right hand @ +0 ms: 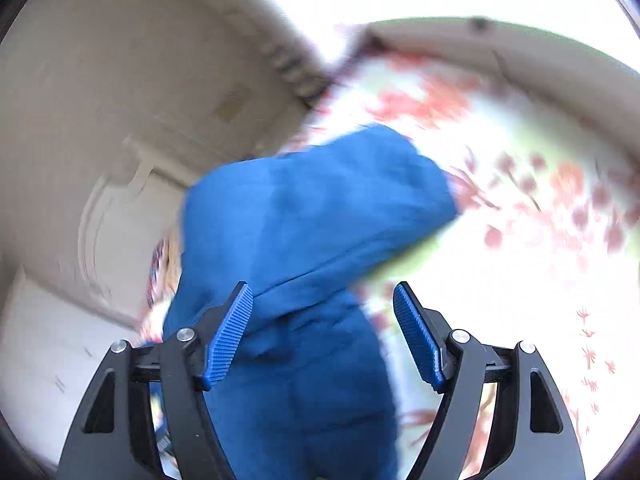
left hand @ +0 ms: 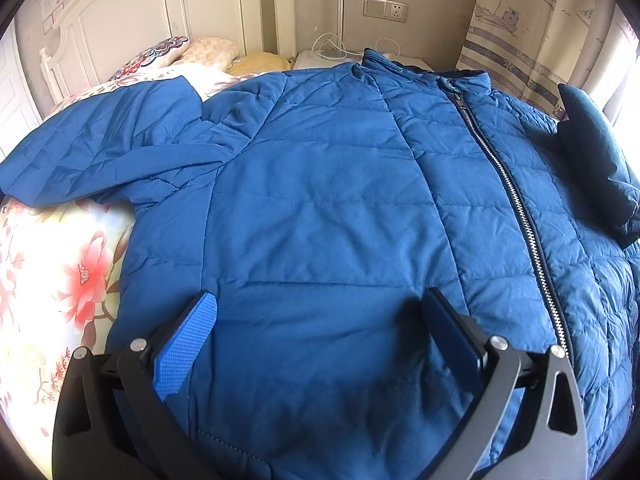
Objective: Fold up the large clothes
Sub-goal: 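Grasp the jacket sleeve cuff with the right gripper and lift it, then carry the sleeve across the jacket body and lay it down with the right gripper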
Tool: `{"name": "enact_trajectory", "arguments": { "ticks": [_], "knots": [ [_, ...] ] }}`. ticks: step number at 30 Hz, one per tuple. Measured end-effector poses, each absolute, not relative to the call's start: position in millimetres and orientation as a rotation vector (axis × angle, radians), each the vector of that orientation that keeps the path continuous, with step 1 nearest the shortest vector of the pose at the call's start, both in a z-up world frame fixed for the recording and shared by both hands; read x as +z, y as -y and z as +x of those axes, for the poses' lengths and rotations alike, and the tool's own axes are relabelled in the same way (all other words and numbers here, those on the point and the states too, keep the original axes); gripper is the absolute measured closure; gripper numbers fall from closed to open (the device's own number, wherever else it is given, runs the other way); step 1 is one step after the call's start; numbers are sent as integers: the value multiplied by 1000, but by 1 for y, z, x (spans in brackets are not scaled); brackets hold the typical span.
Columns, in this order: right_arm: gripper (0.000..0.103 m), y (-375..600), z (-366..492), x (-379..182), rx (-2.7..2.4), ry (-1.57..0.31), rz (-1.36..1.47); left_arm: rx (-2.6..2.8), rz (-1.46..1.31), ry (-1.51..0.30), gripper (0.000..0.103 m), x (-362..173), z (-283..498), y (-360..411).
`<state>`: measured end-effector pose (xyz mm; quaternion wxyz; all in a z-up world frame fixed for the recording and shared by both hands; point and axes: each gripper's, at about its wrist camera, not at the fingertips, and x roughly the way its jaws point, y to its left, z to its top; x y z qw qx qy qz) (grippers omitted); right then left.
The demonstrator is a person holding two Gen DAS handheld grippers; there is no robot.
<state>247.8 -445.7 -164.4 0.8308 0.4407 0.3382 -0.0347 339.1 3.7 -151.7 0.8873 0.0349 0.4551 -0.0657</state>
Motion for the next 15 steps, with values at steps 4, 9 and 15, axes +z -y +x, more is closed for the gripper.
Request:
{"name": "enact_trajectory", "arguments": {
  "ticks": [4,9,15],
  "knots": [
    [31,456,273,-169,-105,-690,973,-137,73,-946,2,-152,339,-3],
    [73,433,284,-125,-171,-502,823,-137,73,-946,2,-152,339,-3],
    [76,248,289,-42,-41,-327,-5,-146,57,-944,2,-151,338,-5]
  ]
}}
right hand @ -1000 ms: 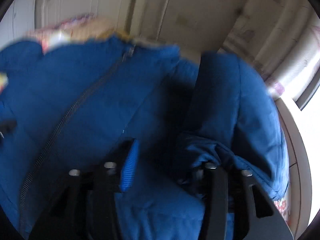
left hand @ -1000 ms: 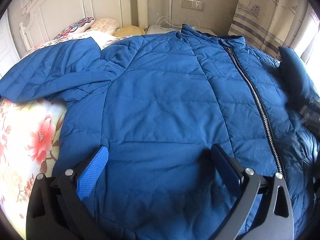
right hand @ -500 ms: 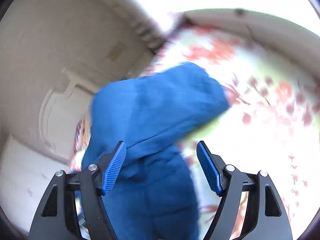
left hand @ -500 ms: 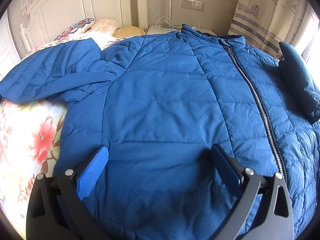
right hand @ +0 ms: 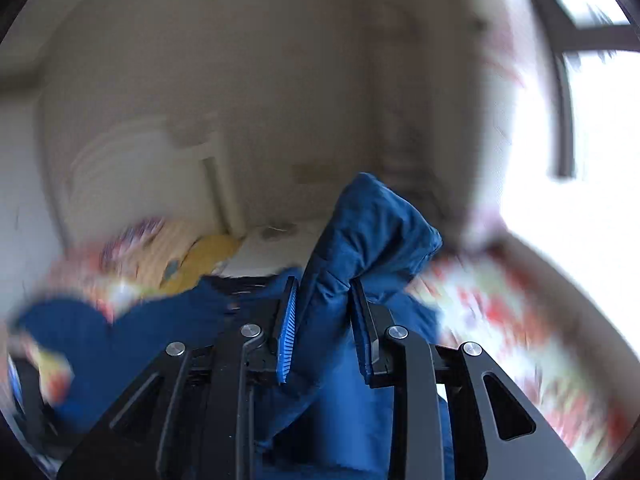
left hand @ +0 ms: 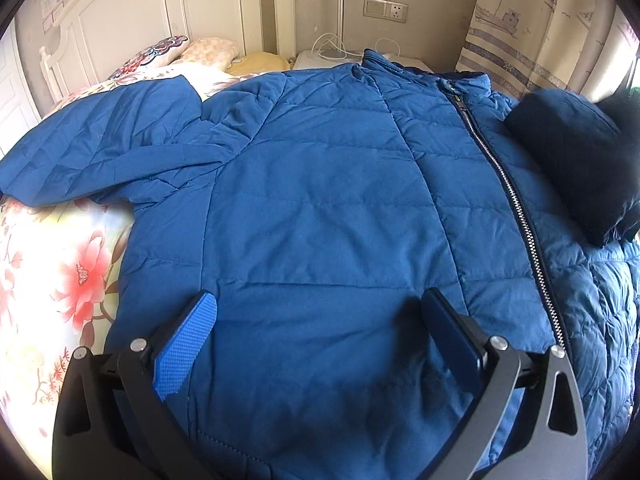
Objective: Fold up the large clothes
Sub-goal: 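Carry the sleeve across the jacket body and lay it down with the right gripper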
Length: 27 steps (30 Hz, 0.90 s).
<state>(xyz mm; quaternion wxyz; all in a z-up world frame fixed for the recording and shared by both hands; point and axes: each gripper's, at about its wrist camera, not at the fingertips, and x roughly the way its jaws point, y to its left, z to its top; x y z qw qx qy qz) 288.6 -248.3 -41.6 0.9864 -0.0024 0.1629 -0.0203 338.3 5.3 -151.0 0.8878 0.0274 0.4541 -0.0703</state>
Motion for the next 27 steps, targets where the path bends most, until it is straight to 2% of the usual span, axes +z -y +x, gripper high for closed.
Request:
{"name": "enact_trajectory", "arguments": {
  "ticks": [3,5,6,7,11,16,22,23,27],
  "knots": [
    [75,161,292,-44,111,-335,-275,-169,3,-932,2,-148,338,-14],
    [63,120,299,-59,224,-404,-365,-185,-58,-922,2,-146,339,-23],
    [45,106,301,-66,273,-447,-385,-193,-82,-919,2,-145,339,-27],
    [32,98,292,-71,303,-476,-387,-206,-108,-916,2,-145,339,-30],
    [32,130,281,-63,353,-465,-227,-232,-139,-917,2,-144,339,-34],
    [32,257,263,-47,48,-422,12,-237,-146,-912,2,-145,339,-35],
    [32,385,272,-133,-267,-660,345,-295,-203,-898,3,-141,335,-40],
    [35,396,279,-138,-260,-701,406,-351,-260,-873,3,-137,331,-46],
    [35,412,275,-141,-240,-679,469,-516,-512,-852,2,-140,331,-72]
  ]
}}
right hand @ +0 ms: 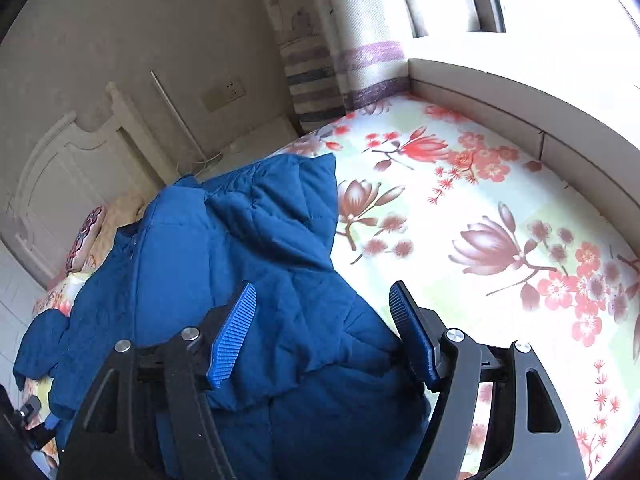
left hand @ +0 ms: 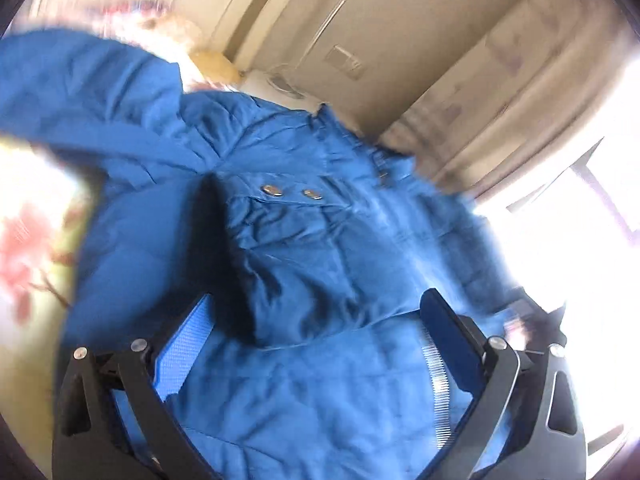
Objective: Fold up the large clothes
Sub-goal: 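Carry the sleeve across the jacket body and lay it down with the right gripper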
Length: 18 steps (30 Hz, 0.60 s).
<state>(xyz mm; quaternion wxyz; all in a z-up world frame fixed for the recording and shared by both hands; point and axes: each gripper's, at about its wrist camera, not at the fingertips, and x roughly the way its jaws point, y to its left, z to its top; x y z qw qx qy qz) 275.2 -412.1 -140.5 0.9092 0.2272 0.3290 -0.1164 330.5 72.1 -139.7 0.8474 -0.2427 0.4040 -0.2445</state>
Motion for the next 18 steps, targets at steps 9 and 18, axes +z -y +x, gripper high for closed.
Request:
{"name": "enact_trajectory", "arguments": {
  "ticks": [9,18],
  "knots": [
    [35,396,273,-146,-219,-658,461,-441,-561,-1014,85,-143,369,-56],
    [35,394,271,-149,-221,-659,460,-323,-291,-677,87,-19,358,-58]
  ]
}}
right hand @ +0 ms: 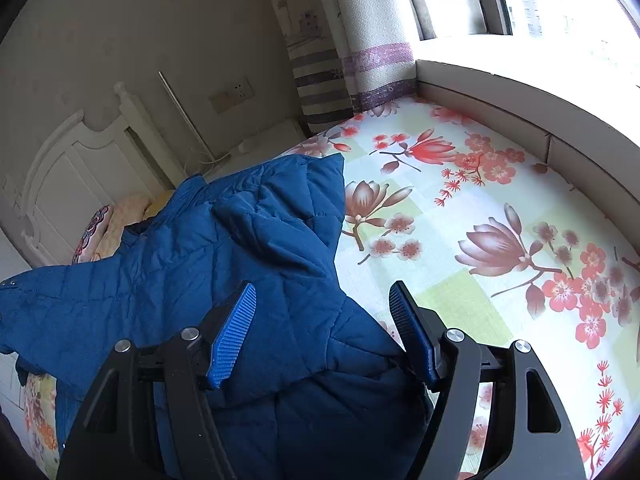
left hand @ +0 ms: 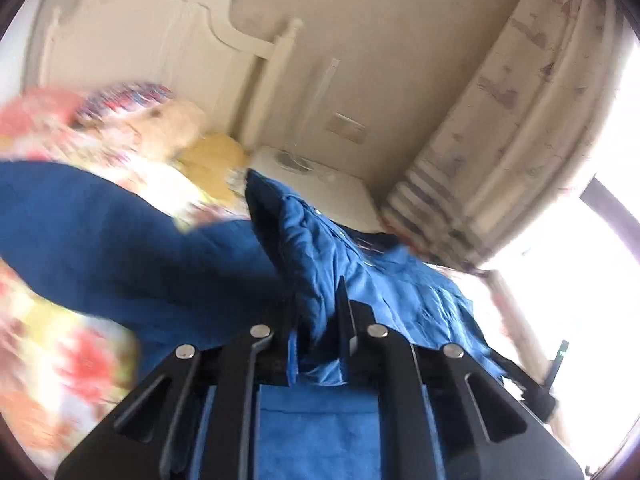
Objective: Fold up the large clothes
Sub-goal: 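Carry the sleeve across the jacket body and lay it down with the right gripper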
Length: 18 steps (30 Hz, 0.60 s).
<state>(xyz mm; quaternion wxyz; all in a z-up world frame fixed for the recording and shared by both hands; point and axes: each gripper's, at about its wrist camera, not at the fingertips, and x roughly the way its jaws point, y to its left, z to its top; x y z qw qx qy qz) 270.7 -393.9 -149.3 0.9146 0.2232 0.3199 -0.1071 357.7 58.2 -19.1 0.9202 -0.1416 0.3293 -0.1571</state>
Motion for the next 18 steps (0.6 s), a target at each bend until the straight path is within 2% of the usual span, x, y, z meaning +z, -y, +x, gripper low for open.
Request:
{"name": "enact_trajectory", "arguments": {
  "ticks": [2,3,4,5,8,11,13,16,18],
  "knots": [
    [35,395,271,-149,-222,-661,461,-319,-259,-742,79,-32,366,-59],
    [35,395,271,-149,-223,-661,461,-290,-219,-798,59,-48,371,-58],
    [35,395,271,-149,-225,-661,460,-236,-162,-843,32,-63,375,-56],
    [35,395,271,-149,-227,-661,459,-185,-129,-855,25,-71,375,-58],
    [35,395,270,-149,-233,-662,453,117,-52,-812,23,-83,368,-66],
    [35,392,266,-145,-244,-628,433,66,-136,-729,17,-66,357,-64],
    [40,383,259,-136,-223,-573,386,-27,-48,-724,10,-62,361,-38],
    [45,362,255,-126,-185,-519,277,-105,86,-776,8,-88,384,5],
    [46,347,258,-120,-161,-530,202,-94,121,-881,8,-125,408,15]
  ]
}}
